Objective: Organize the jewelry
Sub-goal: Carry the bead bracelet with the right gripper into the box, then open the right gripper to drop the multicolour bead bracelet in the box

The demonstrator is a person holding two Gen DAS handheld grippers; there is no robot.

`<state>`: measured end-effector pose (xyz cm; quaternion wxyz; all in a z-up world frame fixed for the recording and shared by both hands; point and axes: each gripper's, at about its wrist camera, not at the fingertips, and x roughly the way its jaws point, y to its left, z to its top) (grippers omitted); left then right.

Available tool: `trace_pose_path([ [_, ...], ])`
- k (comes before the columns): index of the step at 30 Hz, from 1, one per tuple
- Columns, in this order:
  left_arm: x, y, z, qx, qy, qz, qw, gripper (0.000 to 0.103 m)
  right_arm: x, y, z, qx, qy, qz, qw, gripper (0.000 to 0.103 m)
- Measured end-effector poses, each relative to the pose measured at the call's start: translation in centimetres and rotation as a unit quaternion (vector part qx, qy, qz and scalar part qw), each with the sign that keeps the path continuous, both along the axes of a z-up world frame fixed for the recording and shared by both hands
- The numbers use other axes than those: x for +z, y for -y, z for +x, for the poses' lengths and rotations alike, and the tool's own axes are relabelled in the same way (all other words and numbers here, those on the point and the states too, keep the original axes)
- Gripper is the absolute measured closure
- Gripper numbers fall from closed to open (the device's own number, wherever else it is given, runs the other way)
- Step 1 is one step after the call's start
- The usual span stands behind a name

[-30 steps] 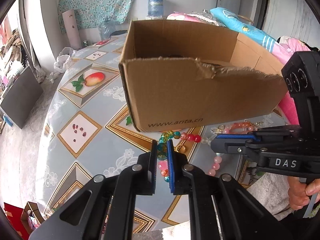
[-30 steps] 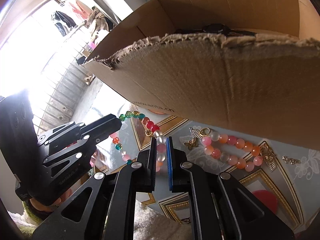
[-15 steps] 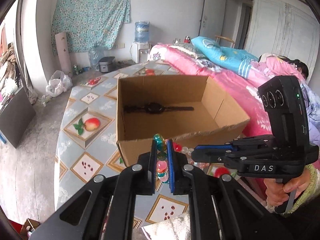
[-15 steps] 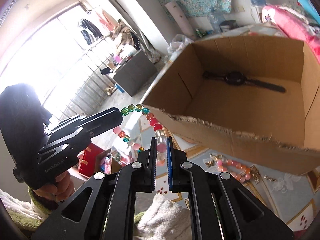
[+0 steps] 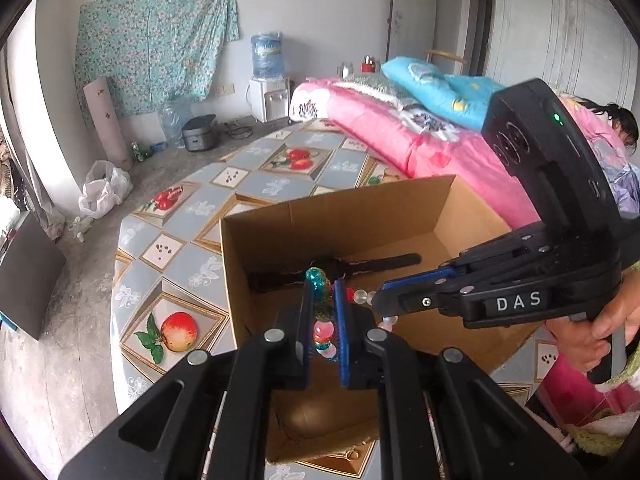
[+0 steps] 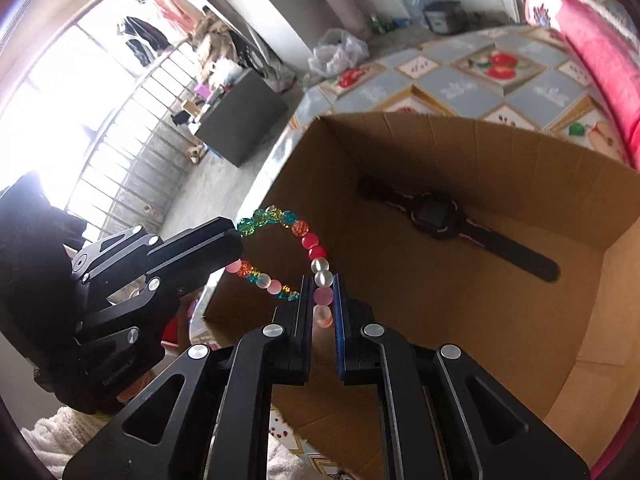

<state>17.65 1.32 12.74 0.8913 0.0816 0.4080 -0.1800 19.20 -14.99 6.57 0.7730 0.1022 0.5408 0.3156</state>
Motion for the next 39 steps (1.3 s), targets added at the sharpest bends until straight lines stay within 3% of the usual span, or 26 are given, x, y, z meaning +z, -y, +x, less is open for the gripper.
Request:
trace_pose_path([
  [9,-5.6,0.1,3.5,0.013,-0.068,0.068,0.9953,0.093,-4.8,-2.8,5.4,0.007,-0.096,-0.07,0.993,0.094],
  [11,-5.9,-0.1,3.6,0.019,-0.063,0.075,0.995,0.085,-5.2,-2.8,5.9,-0.002,-0.09,-0.08,0.993,0.091],
  [16,-5.1,-1.4,3.0,0.035,-0.047,0.054,0.9968,0.083,-4.1,-1.1,5.2,-0.028,-0.063,-0.058,0.996,0.091],
  [18,-4.2,-2.3,2.4,0.047,-0.035,0.04,0.9975,0.083,-2.8,0.0,4.3,-0.037,-0.044,-0.039,0.998,0.091],
  [21,-3.0,-4.0,1.2,0.071,-0.021,0.005,0.9973,0.074,0.7,2.6,1.3,-0.056,0.011,-0.005,0.998,0.088],
  [23,-2.4,-5.4,0.3,0.096,-0.013,-0.02,0.9951,0.055,3.1,4.7,-1.5,-0.076,0.067,-0.002,0.995,0.079],
  [27,-3.0,-8.6,-1.2,0.146,-0.035,-0.086,0.985,0.045,5.8,9.4,-7.1,-0.15,0.158,-0.029,0.976,0.058],
  [29,-4.4,-9.3,-1.6,0.158,-0.066,-0.119,0.9781,0.043,5.2,11.6,-7.4,-0.187,0.152,-0.025,0.97,0.051],
  [33,-7.2,-8.6,-2.4,0.151,-0.118,-0.162,0.968,0.043,1.7,14.9,-9.6,-0.241,0.095,0.013,0.966,0.05],
  [36,-7.7,-7.5,-3.3,0.136,-0.126,-0.188,0.9645,0.042,0.5,16.6,-10.7,-0.253,0.06,0.028,0.965,0.05],
  [39,-7.4,-6.6,-4.1,0.143,-0.108,-0.174,0.9684,0.041,-1.1,15.9,-10.0,-0.233,0.028,0.039,0.971,0.049],
])
